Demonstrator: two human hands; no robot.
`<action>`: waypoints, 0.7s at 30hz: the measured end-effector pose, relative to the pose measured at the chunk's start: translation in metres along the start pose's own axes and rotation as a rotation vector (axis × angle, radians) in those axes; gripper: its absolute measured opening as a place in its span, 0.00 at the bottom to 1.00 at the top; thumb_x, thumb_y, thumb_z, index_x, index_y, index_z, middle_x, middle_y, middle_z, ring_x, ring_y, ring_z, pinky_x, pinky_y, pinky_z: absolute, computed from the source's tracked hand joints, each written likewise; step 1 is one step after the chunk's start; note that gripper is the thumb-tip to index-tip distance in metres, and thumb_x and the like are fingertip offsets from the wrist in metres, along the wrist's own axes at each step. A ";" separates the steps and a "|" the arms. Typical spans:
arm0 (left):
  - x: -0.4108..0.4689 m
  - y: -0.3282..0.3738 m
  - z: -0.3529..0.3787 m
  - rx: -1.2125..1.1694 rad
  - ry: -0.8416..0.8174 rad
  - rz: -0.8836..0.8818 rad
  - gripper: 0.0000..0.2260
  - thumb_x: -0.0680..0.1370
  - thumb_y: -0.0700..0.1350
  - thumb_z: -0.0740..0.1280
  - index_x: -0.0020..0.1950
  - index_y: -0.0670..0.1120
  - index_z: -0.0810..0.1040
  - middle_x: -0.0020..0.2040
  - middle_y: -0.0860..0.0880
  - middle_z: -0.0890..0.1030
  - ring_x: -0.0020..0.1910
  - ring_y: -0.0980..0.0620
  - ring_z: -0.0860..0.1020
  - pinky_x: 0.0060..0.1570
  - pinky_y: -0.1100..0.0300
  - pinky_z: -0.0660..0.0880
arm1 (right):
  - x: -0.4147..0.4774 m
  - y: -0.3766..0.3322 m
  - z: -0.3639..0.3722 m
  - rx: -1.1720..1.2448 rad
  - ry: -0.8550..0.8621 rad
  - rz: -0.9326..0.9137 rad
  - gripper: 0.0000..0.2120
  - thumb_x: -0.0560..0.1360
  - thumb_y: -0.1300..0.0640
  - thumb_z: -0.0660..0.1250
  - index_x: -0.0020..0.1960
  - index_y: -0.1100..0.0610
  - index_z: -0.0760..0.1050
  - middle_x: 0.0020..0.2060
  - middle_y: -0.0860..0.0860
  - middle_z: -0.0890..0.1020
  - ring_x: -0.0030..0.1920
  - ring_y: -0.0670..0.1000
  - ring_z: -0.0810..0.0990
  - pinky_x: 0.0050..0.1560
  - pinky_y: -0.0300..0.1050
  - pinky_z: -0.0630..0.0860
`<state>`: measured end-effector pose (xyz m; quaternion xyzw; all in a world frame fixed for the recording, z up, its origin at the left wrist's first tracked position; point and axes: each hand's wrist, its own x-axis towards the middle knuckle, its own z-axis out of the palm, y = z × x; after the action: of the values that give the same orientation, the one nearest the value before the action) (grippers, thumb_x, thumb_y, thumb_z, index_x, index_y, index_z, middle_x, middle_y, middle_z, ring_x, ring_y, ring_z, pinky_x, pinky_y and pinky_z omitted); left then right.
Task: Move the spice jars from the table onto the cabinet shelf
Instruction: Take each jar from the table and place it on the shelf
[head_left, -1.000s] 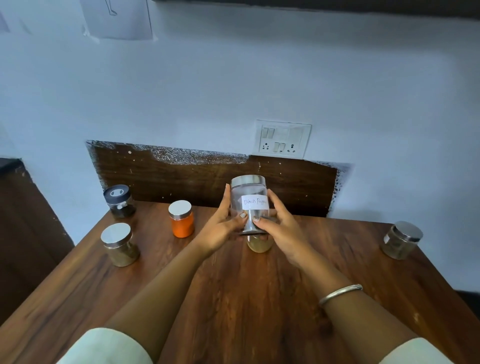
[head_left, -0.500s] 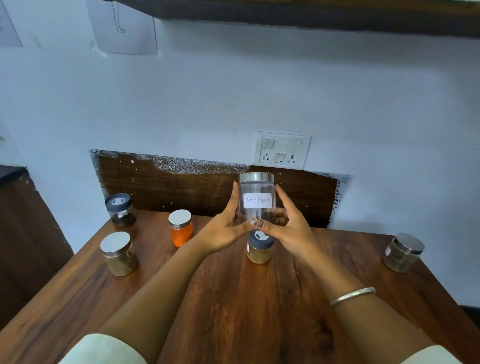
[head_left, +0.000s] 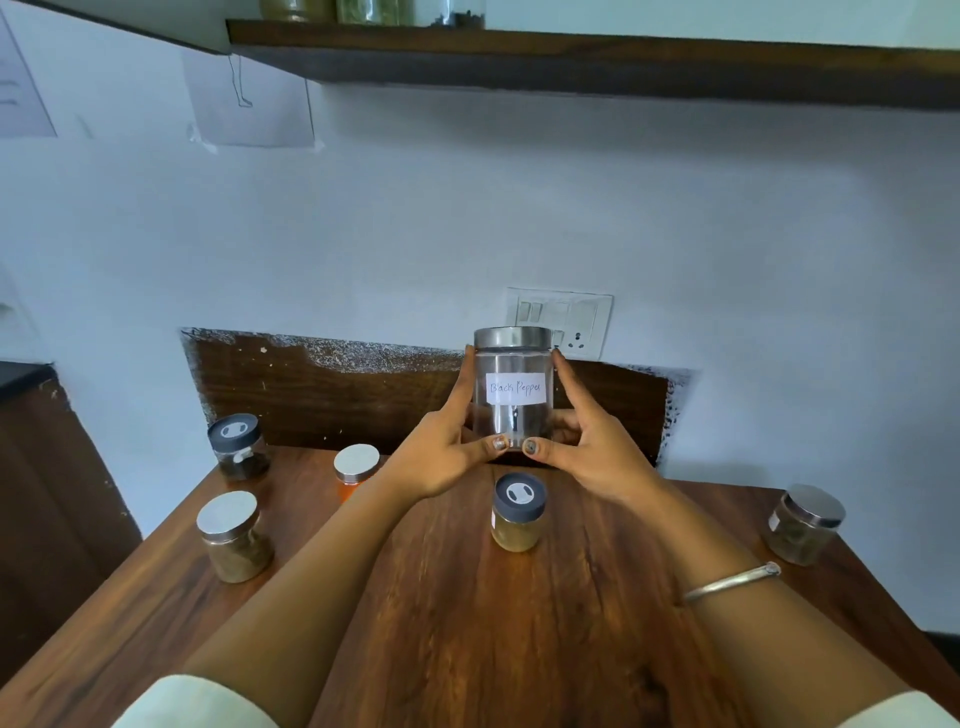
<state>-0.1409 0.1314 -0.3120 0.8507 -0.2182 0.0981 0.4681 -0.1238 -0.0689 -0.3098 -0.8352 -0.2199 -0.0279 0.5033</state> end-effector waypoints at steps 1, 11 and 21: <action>0.004 0.004 -0.004 0.017 -0.001 0.019 0.43 0.75 0.53 0.67 0.70 0.66 0.33 0.61 0.49 0.78 0.47 0.53 0.82 0.50 0.64 0.76 | 0.003 -0.004 -0.002 -0.021 0.020 -0.022 0.49 0.68 0.50 0.74 0.67 0.25 0.39 0.50 0.37 0.80 0.47 0.31 0.78 0.44 0.21 0.69; 0.064 0.063 -0.057 0.243 0.118 0.189 0.33 0.76 0.59 0.58 0.69 0.71 0.36 0.74 0.51 0.64 0.45 0.64 0.76 0.44 0.83 0.66 | 0.052 -0.079 -0.039 -0.223 0.272 -0.202 0.47 0.72 0.51 0.70 0.73 0.36 0.37 0.70 0.48 0.70 0.64 0.53 0.75 0.63 0.52 0.70; 0.130 0.152 -0.115 0.278 0.377 0.372 0.34 0.74 0.59 0.61 0.69 0.69 0.39 0.70 0.49 0.70 0.52 0.58 0.77 0.48 0.72 0.69 | 0.108 -0.171 -0.109 -0.281 0.419 -0.433 0.45 0.70 0.51 0.72 0.75 0.42 0.44 0.62 0.50 0.78 0.57 0.51 0.79 0.54 0.41 0.69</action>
<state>-0.0921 0.1205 -0.0872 0.8186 -0.2642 0.3675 0.3536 -0.0751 -0.0573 -0.0859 -0.8065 -0.2780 -0.3355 0.3997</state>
